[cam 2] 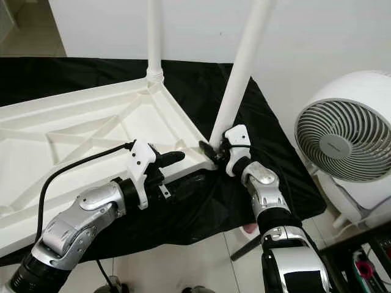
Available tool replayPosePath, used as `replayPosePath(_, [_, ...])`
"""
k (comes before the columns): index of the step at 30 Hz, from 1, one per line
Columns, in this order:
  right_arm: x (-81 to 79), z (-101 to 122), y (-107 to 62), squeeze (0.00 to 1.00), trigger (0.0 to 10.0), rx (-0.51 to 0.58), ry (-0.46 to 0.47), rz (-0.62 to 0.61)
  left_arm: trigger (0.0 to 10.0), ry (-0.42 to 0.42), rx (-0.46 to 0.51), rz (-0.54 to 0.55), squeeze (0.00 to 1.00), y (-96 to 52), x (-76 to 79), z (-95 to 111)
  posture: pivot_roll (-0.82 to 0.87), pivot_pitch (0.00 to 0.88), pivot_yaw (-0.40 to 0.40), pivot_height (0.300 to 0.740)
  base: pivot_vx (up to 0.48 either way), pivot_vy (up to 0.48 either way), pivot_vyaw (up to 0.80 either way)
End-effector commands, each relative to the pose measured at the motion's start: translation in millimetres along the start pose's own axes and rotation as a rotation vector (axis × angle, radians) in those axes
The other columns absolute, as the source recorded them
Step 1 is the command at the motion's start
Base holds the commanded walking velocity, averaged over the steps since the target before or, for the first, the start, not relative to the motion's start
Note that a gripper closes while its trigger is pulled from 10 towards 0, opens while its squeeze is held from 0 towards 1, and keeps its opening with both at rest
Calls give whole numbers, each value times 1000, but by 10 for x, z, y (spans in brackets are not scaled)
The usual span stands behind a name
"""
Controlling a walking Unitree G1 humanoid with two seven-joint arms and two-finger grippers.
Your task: Building children table
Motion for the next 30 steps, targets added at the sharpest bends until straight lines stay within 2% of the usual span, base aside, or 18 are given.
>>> replayPosePath(1, [107,-208,-103,0,10000,-116,-25,-86,10000,-2,-22,-41,0,11,56,-42,99,90,-97,740,0,0,0])
replayPosePath(4, [134,-217,-112,0,10000,-127,-2,-134,10000,-5,-23,-41,0,10,57,-47,97,93,-95,740,0,0,0])
replayPosePath(6, [155,-212,-122,0,10000,-138,39,-233,10000,-7,-23,-40,0,11,57,-50,91,99,-94,740,0,0,0])
replayPosePath(8, [160,-209,-125,0,10000,-141,52,-267,10000,-8,-23,-40,0,11,57,-49,91,99,-94,740,0,0,0])
replayPosePath(10, [150,-161,-143,0,10000,-140,73,-399,10000,-10,-23,-41,0,15,61,-51,89,101,-94,740,0,0,0])
replayPosePath(11, [150,-161,-143,0,10000,-140,73,-399,10000,-10,-23,-41,0,15,61,-51,89,101,-94,740,0,0,0])
replayPosePath(13, [119,-135,-175,0,10000,-153,92,-511,10000,-12,-23,-41,0,19,62,-54,83,103,-95,740,0,0,0])
replayPosePath(19, [42,-131,-206,0,10000,-175,89,-587,10000,-16,-22,-42,0,25,70,-61,83,107,-97,740,0,0,0])
replayPosePath(22, [-70,-31,-202,0,10000,-166,112,-677,10000,-18,-22,-41,0,28,75,-70,82,109,-98,740,0,0,0])
replayPosePath(26, [-173,66,-127,0,10000,-135,113,-638,10000,-19,-22,-36,0,31,74,-73,82,112,-99,740,0,0,0])
replayPosePath(30, [-154,60,-150,0,10000,-124,121,-631,10000,-22,-19,-26,0,25,64,-74,85,114,-105,740,0,0,0])
Point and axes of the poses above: a point about 5 cm out from each wrist's last joint towards the gripper, its own y axis pointing out of the wrist towards the gripper, its own z axis along the axis of the wrist's last joint, x = y × z, the point moved 4 cm from there along y, pointing out of the wrist towards the gripper, and after that the axes turned 15 degrees about -y, right-handed, at the moved point
